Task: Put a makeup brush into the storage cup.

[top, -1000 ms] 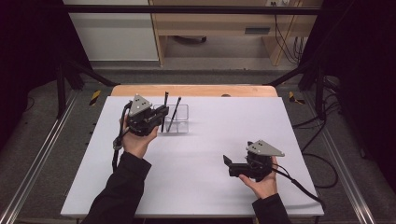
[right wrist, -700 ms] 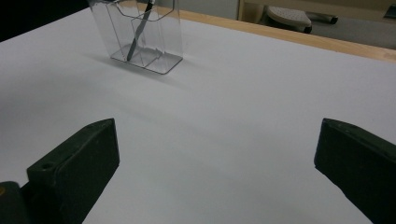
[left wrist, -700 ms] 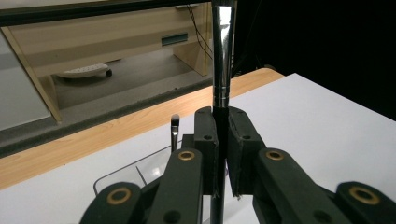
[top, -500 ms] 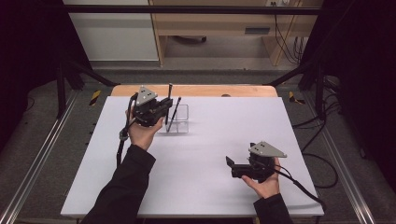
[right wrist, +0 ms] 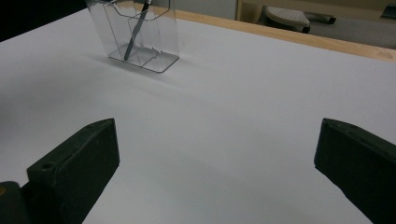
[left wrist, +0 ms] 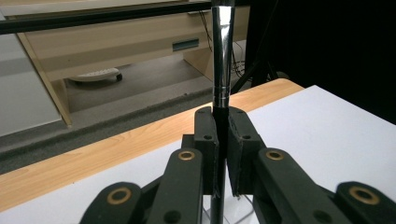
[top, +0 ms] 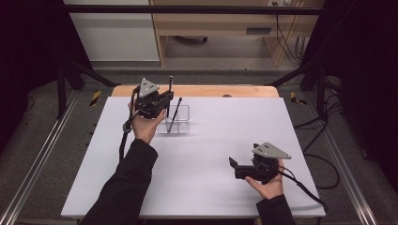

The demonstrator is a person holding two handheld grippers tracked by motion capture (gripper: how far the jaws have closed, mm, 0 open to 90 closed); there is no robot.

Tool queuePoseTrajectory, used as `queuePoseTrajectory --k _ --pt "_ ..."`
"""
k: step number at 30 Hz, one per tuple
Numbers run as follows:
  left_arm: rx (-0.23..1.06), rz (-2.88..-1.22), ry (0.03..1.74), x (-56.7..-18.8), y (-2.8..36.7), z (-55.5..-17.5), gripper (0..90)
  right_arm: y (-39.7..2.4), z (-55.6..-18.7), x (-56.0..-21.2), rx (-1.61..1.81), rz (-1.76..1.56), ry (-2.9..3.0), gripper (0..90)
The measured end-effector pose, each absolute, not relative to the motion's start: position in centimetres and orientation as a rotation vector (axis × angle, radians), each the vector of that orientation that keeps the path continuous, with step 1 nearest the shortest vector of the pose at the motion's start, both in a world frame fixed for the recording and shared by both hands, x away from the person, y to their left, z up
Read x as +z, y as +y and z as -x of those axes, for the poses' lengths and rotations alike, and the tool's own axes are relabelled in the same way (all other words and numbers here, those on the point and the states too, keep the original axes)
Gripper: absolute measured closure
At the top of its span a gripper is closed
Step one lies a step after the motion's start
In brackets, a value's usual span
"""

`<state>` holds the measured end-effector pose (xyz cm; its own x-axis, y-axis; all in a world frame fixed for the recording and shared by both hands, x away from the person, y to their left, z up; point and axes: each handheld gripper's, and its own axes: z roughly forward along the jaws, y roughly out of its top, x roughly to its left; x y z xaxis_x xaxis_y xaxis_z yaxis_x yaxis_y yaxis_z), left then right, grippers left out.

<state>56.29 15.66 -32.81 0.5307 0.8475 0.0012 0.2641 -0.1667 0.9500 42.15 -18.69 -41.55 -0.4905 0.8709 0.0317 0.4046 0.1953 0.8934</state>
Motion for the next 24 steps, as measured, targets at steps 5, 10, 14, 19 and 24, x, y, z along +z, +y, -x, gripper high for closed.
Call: queuePoseTrajectory --k 5,10,14,19,24 --pt "0.688 -1.699 0.956 -33.3 15.7 -57.1 83.1 -18.7 -42.1 -41.5 1.251 -1.187 1.983 0.6" --pt "0.688 -1.699 0.97 -33.8 15.6 -57.9 83.1 -18.7 -42.2 -41.6 1.248 -1.189 1.987 0.6" --pt "0.699 -1.702 0.972 -34.3 15.5 -58.6 83.1 -18.7 -42.2 -41.6 1.246 -1.189 1.986 0.6" --pt "0.699 -1.702 0.988 -34.9 15.4 -59.4 83.1 -18.7 -42.2 -41.6 1.249 -1.188 1.986 0.6" --pt "0.704 -1.712 0.998 -35.6 15.5 -60.0 83.2 -18.7 -42.2 -41.5 1.254 -1.188 1.984 0.6"
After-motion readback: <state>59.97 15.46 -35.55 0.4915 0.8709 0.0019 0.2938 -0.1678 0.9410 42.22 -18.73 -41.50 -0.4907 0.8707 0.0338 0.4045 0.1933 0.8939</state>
